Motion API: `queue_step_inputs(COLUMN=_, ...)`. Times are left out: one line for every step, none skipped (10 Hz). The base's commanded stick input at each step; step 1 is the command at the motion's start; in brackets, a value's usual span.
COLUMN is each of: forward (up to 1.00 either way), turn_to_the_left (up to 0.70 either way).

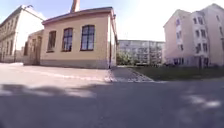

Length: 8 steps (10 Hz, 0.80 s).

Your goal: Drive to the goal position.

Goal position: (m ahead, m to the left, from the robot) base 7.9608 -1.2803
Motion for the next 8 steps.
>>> queue_step_inputs(forward=0.70, turn_to_the_left=-0.08)
queue_step_inputs(forward=0.70, turn_to_the_left=0.00)
queue_step_inputs(forward=0.70, turn_to_the_left=0.00)
queue_step_inputs(forward=0.70, turn_to_the_left=0.00)
queue_step_inputs(forward=0.70, turn_to_the_left=-0.21)
queue_step_inputs(forward=0.70, turn_to_the_left=-0.35)
queue_step_inputs(forward=0.70, turn_to_the_left=-0.25)
queue_step_inputs(forward=0.70, turn_to_the_left=-0.08)
